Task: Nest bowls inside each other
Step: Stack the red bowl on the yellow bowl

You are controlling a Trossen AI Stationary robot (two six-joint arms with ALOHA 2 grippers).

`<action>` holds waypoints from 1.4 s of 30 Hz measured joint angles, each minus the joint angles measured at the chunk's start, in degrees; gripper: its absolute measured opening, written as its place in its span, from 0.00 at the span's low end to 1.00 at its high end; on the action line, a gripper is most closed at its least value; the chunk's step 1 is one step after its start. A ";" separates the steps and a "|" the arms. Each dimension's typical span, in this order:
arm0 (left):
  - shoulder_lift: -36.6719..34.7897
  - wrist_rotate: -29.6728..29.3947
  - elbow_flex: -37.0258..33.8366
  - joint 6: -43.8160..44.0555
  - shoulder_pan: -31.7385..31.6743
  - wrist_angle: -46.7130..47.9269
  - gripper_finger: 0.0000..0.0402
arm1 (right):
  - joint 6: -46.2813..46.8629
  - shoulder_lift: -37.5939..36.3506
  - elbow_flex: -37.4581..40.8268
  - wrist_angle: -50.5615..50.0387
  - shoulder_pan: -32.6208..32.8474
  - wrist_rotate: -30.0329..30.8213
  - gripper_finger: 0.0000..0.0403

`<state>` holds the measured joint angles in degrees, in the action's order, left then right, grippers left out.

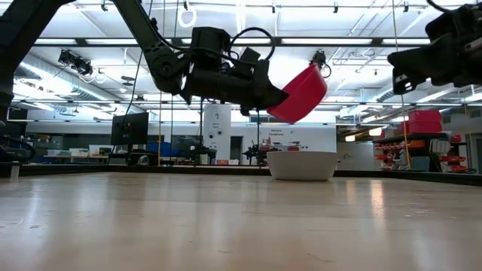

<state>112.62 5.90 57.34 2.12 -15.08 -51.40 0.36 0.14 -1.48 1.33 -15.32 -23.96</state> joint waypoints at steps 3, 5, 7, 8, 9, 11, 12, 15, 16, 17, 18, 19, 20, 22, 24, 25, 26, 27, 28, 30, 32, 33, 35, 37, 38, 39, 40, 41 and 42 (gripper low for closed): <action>0.00 1.44 0.40 1.42 -1.04 1.99 0.02 | -1.76 -0.13 -0.17 -0.27 -0.03 1.66 0.03; 0.00 1.20 1.93 1.85 -1.64 6.54 0.02 | -2.68 -0.11 -0.17 -0.69 -0.04 2.81 0.03; 0.03 1.32 4.26 1.64 -2.03 11.50 0.02 | -2.76 -0.11 -0.17 -0.68 -0.02 2.97 0.03; 0.04 1.25 5.79 1.34 -2.15 13.99 0.02 | -2.82 -0.11 -0.17 -0.72 -0.03 2.93 0.03; 0.04 1.02 7.49 0.63 -2.24 16.58 0.02 | -2.84 -0.11 -0.17 -0.69 -0.02 2.97 0.03; 0.04 0.35 10.61 -0.31 -2.48 21.49 0.02 | -2.81 -0.11 -0.17 -0.68 -0.04 2.91 0.03; 0.04 0.21 12.06 -0.99 -2.66 23.43 0.02 | -2.81 -0.11 -0.17 -0.68 -0.02 2.90 0.03; 0.04 -0.13 15.36 -1.56 -3.57 27.33 0.02 | -2.81 -0.11 -0.17 -0.66 -0.01 2.87 0.03; 0.03 -0.09 15.99 -1.50 -4.04 28.18 0.02 | -2.80 -0.11 -0.17 -0.66 -0.02 2.86 0.03; 0.47 0.15 16.48 -1.50 -4.48 28.67 0.02 | -2.80 -0.11 -0.17 -0.66 -0.02 2.86 0.03; 1.56 0.29 17.39 -1.44 -4.80 28.56 0.02 | -2.80 -0.11 -0.17 -0.64 -0.01 2.86 0.03; 2.30 0.70 18.02 -0.94 -5.21 29.44 0.02 | -2.80 -0.11 -0.17 -0.64 -0.03 2.74 0.03; 3.34 0.97 18.69 -0.78 -5.59 31.94 0.02 | -2.80 -0.10 -0.17 -0.66 -0.02 2.85 0.03; 6.81 1.20 22.28 -0.58 -5.85 33.48 0.02 | -2.80 -0.07 -0.17 -0.57 -0.04 2.63 0.03; 9.92 1.89 25.69 -0.66 -5.86 36.88 0.02 | -2.78 0.18 -0.14 -0.49 -0.02 2.51 0.03; 11.17 1.89 27.14 -0.67 -5.84 38.36 0.02 | -2.80 0.20 -0.14 -0.49 -0.01 2.22 0.03; 12.55 1.89 28.61 -0.95 -5.81 40.00 0.02 | -2.78 0.27 -0.12 -0.57 -0.02 2.04 0.03; 13.74 1.69 30.50 -1.24 -5.77 39.72 0.02 | -2.79 0.49 -0.12 -0.41 -0.03 1.66 0.03; 14.14 1.53 31.37 -1.21 -5.76 41.13 0.02 | -2.79 0.54 -0.12 -0.39 -0.01 1.25 0.03; 15.23 1.38 33.61 -1.63 -5.81 41.29 0.02 | -2.77 0.70 -0.10 -0.44 -0.01 1.44 0.03; 15.11 1.24 34.21 -2.40 -5.93 43.60 0.02 | -2.80 0.76 -0.10 -0.46 -0.01 1.48 0.03; 15.17 0.60 34.51 -2.61 -6.01 43.59 0.02 | -2.78 0.83 -0.10 -0.44 -0.01 1.47 0.03; 15.15 0.45 35.09 -2.76 -6.43 44.71 0.02 | -2.77 0.88 -0.10 -0.43 -0.01 1.45 0.03; 15.17 0.63 35.86 -2.57 -6.90 46.47 0.02 | -2.77 0.89 -0.10 -0.42 -0.01 1.36 0.03; 15.16 0.53 36.11 -2.54 -7.07 47.01 0.02 | -2.77 0.89 -0.10 -0.43 -0.01 1.36 0.03; 15.15 0.11 36.27 -2.60 -7.16 47.72 0.02 | -2.77 0.89 -0.10 -0.44 -0.01 1.39 0.03; 15.15 -0.80 36.43 -2.86 -7.16 48.65 0.02 | -2.77 0.89 -0.10 -0.42 -0.01 1.37 0.03; 15.15 -1.47 36.60 -3.17 -7.16 49.58 0.02 | -2.77 0.89 -0.10 -0.40 -0.01 1.36 0.03; 15.15 -1.96 36.78 -3.66 -7.16 50.61 0.02 | -2.77 0.89 -0.12 -0.40 -0.01 1.37 0.03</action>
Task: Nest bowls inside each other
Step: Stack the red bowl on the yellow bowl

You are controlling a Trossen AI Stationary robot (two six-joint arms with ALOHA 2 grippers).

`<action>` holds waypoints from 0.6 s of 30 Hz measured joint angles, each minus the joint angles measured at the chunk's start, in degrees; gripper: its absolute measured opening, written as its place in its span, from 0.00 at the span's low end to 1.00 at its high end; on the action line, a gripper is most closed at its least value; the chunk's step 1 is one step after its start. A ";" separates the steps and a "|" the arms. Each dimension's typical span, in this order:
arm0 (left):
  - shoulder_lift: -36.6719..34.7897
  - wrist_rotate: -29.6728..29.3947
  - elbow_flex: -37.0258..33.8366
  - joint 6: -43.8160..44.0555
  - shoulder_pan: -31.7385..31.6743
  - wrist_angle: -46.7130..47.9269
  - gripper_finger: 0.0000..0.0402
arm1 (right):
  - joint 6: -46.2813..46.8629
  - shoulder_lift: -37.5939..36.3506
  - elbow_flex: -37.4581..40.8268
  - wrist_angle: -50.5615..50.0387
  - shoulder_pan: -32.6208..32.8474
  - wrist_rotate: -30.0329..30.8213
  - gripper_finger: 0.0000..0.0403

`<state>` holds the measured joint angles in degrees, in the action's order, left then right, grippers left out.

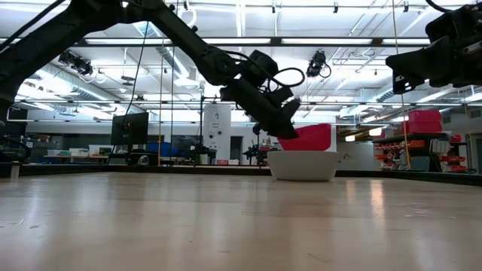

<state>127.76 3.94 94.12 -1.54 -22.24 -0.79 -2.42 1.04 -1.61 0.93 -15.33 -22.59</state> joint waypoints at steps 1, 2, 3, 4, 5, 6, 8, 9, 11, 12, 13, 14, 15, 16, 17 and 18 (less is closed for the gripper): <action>0.00 -0.06 0.35 -0.33 0.02 1.04 0.02 | 0.00 0.00 0.02 0.00 0.00 0.00 0.03; 0.00 -0.06 0.97 -0.42 0.02 2.16 0.02 | 0.00 0.00 0.01 0.00 0.00 -0.02 0.03; 0.00 -0.13 1.68 -0.44 0.00 3.35 0.02 | 0.00 0.00 0.02 -0.01 0.00 0.00 0.03; -0.02 -0.48 2.20 -0.54 0.02 4.34 0.02 | 0.00 0.00 0.02 -0.02 0.00 -0.01 0.03; -0.04 -0.94 2.44 -0.87 0.04 5.11 0.02 | 0.00 0.00 0.02 0.00 0.00 0.00 0.03; -0.07 -1.41 2.46 -0.94 0.04 5.86 0.02 | 0.00 0.00 0.02 -0.02 0.00 0.00 0.03; -0.04 -1.62 2.34 -0.96 0.02 7.15 0.02 | 0.00 0.00 0.02 -0.02 0.00 -0.01 0.03; -0.04 -1.59 2.33 -1.00 0.00 7.58 0.02 | 0.00 0.00 0.02 -0.02 0.00 -0.01 0.03; -0.04 -1.21 2.41 -1.01 0.00 7.79 0.02 | 0.00 0.00 0.02 -0.02 0.00 -0.01 0.03; -0.04 -1.20 2.59 -1.03 0.00 8.33 0.02 | 0.00 0.00 0.01 -0.02 0.00 -0.02 0.03; -0.04 -1.20 2.90 -1.07 0.00 9.26 0.02 | 0.00 0.00 0.02 -0.02 0.00 -0.02 0.03; -0.04 -1.20 3.27 -1.07 0.00 10.21 0.02 | 0.00 0.00 0.02 -0.02 0.00 -0.02 0.03; -0.04 -1.20 3.75 -1.07 0.00 10.86 0.02 | 0.00 0.00 0.02 -0.02 0.00 0.00 0.03; -0.04 -1.26 4.09 -1.07 0.00 11.17 0.02 | 0.00 0.00 0.02 -0.02 0.00 -0.02 0.03; -0.04 -1.44 4.51 -1.03 0.00 11.78 0.02 | 0.00 0.00 0.02 -0.02 0.00 -0.02 0.03; -0.04 -1.57 4.94 -0.94 0.02 12.59 0.02 | 0.00 0.00 0.02 -0.02 0.00 -0.02 0.03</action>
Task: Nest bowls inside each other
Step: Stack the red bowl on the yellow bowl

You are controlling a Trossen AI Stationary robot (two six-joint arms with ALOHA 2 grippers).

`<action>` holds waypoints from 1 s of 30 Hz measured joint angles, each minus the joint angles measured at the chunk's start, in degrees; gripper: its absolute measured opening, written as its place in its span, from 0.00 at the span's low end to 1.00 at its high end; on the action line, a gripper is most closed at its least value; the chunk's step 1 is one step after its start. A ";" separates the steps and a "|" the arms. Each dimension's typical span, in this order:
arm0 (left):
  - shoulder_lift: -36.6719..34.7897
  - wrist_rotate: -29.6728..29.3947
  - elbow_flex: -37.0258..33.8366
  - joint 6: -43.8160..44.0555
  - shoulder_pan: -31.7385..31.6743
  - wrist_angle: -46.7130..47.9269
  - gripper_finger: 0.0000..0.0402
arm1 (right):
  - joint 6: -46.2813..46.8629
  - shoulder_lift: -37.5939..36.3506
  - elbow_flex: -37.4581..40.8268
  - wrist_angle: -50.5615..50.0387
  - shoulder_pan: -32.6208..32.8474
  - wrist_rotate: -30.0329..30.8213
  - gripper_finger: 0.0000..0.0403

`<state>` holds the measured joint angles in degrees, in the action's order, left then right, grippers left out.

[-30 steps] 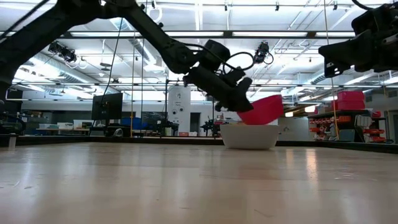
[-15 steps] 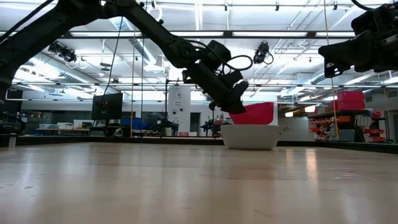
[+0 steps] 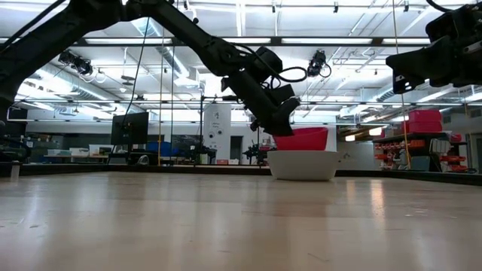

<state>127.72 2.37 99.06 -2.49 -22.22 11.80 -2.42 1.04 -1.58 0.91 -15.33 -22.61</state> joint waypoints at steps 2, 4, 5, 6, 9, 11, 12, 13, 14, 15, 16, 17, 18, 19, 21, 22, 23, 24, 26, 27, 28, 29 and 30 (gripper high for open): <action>0.00 -0.10 1.09 0.05 0.00 2.24 0.02 | 0.00 0.00 0.00 0.00 0.00 0.00 0.03; -0.01 -0.36 1.90 0.06 -0.02 3.30 0.02 | 0.00 0.00 0.00 0.00 0.00 0.02 0.03; -0.02 -0.45 2.07 0.06 -0.02 3.65 0.02 | 0.00 0.01 0.00 -0.01 -0.01 0.01 0.03; -0.02 -0.43 2.18 0.07 -0.02 4.49 0.02 | 0.00 0.00 0.00 -0.01 -0.01 0.00 0.03; -0.02 -0.05 2.42 0.05 -0.02 6.92 0.02 | 0.00 0.00 0.00 -0.02 0.00 0.00 0.03; -0.02 0.16 2.52 0.07 -0.02 7.41 0.02 | 0.00 0.02 0.00 -0.01 -0.02 0.00 0.03; -0.02 0.21 2.52 0.07 0.00 7.81 0.02 | 0.00 0.02 0.00 -0.01 0.00 0.02 0.03; -0.02 0.36 2.52 0.07 0.00 8.21 0.02 | 0.00 0.01 -0.01 -0.01 0.00 0.00 0.03; -0.02 0.71 2.52 0.08 -0.02 8.48 0.02 | 0.00 0.02 -0.01 -0.01 0.00 0.00 0.03; -0.02 1.18 2.52 0.06 -0.02 8.65 0.02 | 0.00 0.02 0.00 -0.02 0.00 0.01 0.03; -0.02 1.44 2.52 0.08 -0.02 8.86 0.02 | 0.00 0.02 0.00 -0.02 -0.02 0.02 0.03; -0.02 1.40 2.52 0.10 -0.02 9.20 0.02 | 0.00 0.02 0.00 -0.02 0.00 0.00 0.03; -0.02 1.22 2.52 0.10 -0.02 9.68 0.02 | 0.00 0.01 0.00 -0.01 0.00 0.01 0.03; -0.02 0.93 2.52 0.11 -0.02 10.10 0.02 | 0.00 0.02 0.00 -0.02 0.00 0.00 0.03; -0.02 0.76 2.52 0.10 -0.02 10.46 0.02 | 0.01 0.02 0.00 -0.02 0.00 0.00 0.03; -0.02 0.74 2.52 0.11 -0.02 10.44 0.02 | 0.00 0.02 0.00 -0.01 0.00 0.00 0.03; -0.02 0.76 2.52 0.13 -0.02 10.44 0.02 | 0.00 0.02 0.00 -0.02 -0.01 0.00 0.03; -0.02 0.74 2.52 0.26 -0.02 10.44 0.02 | 0.00 0.02 0.00 -0.02 0.00 0.00 0.03; -0.02 0.69 2.52 0.29 -0.02 10.42 0.02 | 0.01 0.02 0.00 -0.02 -0.01 0.00 0.03; -0.02 0.39 2.52 0.39 -0.02 10.35 0.02 | 0.00 0.02 -0.02 -0.02 -0.02 0.02 0.03; -0.02 0.03 2.52 0.55 0.00 10.23 0.02 | 0.02 0.02 0.00 -0.02 0.00 0.00 0.03; -0.02 -0.07 2.52 0.57 0.00 10.15 0.02 | 0.00 0.02 -0.01 -0.02 0.00 0.00 0.03; -0.02 -0.07 2.52 0.59 0.04 10.13 0.02 | 0.00 0.01 -0.01 -0.02 0.00 0.01 0.03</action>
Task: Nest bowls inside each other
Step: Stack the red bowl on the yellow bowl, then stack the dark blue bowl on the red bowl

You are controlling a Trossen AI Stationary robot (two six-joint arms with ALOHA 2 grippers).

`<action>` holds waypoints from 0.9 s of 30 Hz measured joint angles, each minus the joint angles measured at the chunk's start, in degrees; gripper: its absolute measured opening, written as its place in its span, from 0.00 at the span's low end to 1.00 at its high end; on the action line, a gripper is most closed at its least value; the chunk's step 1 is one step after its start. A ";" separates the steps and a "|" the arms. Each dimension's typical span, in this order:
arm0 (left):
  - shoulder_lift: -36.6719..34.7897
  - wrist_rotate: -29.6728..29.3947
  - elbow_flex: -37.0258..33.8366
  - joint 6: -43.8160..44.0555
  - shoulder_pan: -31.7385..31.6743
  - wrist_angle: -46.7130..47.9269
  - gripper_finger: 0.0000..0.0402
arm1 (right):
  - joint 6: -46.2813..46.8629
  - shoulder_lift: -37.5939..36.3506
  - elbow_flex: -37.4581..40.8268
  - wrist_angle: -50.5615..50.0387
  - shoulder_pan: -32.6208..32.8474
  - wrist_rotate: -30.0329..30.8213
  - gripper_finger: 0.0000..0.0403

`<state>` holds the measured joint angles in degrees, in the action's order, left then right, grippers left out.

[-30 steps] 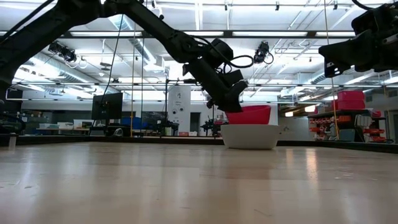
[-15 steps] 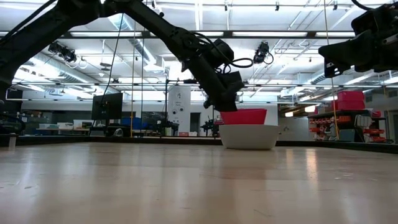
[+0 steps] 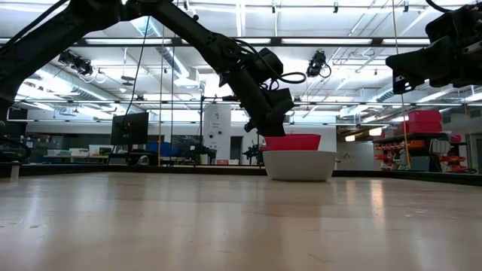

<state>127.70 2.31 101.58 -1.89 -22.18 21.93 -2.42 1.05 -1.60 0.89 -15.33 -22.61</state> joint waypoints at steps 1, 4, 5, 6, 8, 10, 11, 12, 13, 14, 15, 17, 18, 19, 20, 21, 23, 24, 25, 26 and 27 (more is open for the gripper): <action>0.00 0.08 0.00 -0.02 0.05 0.00 0.02 | 0.01 0.01 0.01 0.00 -0.02 0.00 0.03; 0.00 0.39 0.00 -0.05 0.05 0.01 0.02 | 0.02 0.01 0.01 0.00 0.00 -0.01 0.03; 0.00 0.50 0.00 -0.06 0.05 0.00 0.02 | 0.02 0.01 0.01 0.00 0.00 0.02 0.03; 0.00 0.65 0.00 -0.12 0.05 -0.05 0.04 | 0.02 -0.01 -0.01 0.00 0.00 0.00 0.03; 0.00 1.13 0.00 -0.27 0.07 -0.60 0.09 | 0.00 0.01 0.01 0.00 0.00 -0.01 0.03; 0.00 2.32 0.00 -0.31 0.05 -1.69 0.15 | 0.00 0.01 0.01 0.00 -0.01 -0.01 0.03; 0.00 2.77 0.00 -0.31 0.05 -2.34 0.18 | 0.00 0.01 0.01 0.00 -0.01 0.00 0.03; 0.00 3.30 0.00 -0.28 0.06 -2.71 0.22 | 0.01 0.01 -0.01 0.00 -0.01 0.01 0.03; 0.00 3.88 0.00 -0.34 0.07 -2.99 0.25 | 0.00 0.00 0.01 0.00 -0.01 0.01 0.03; 0.00 4.36 0.00 -0.35 0.11 -3.34 0.29 | 0.00 0.00 0.01 0.00 0.00 -0.01 0.03; 0.00 4.66 0.00 -0.36 0.20 -3.55 0.33 | 0.00 0.01 0.01 0.00 -0.02 0.00 0.03; 0.00 4.56 0.00 -0.72 0.43 -3.92 0.40 | 0.00 0.01 0.01 0.00 -0.01 -0.01 0.03; 0.00 4.06 0.02 -1.11 0.60 -3.94 0.44 | 0.02 0.01 0.01 0.00 0.00 0.01 0.03; 0.00 3.26 0.38 -1.44 0.75 -3.35 0.47 | 0.00 0.01 0.01 0.00 -0.02 0.00 0.03; 0.00 2.01 0.83 -1.67 0.86 -2.83 0.50 | 0.00 0.01 0.00 0.00 0.00 0.00 0.03; 0.00 0.92 1.05 -1.92 0.88 -2.79 0.53 | 0.00 0.00 0.00 0.00 0.00 0.02 0.03; -0.09 0.15 1.14 -2.16 0.94 -2.82 0.58 | 0.00 0.01 -0.01 0.00 -0.02 -0.01 0.03; -0.09 0.18 1.11 -2.20 0.93 -2.63 0.61 | 0.00 0.01 0.01 0.00 0.00 0.02 0.03; -0.09 0.24 1.11 -2.25 0.90 -2.43 0.63 | 0.01 0.00 0.00 0.00 0.00 0.00 0.03; -0.20 0.24 1.18 -2.54 0.85 -2.12 0.64 | 0.01 0.00 0.01 0.00 0.00 0.01 0.03; -0.29 0.11 1.58 -3.14 0.86 -1.51 0.66 | 0.00 0.00 0.01 0.00 0.00 0.00 0.03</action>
<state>127.41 2.41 103.16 -5.04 -21.32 20.42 -2.42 1.04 -1.58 0.89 -15.33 -22.61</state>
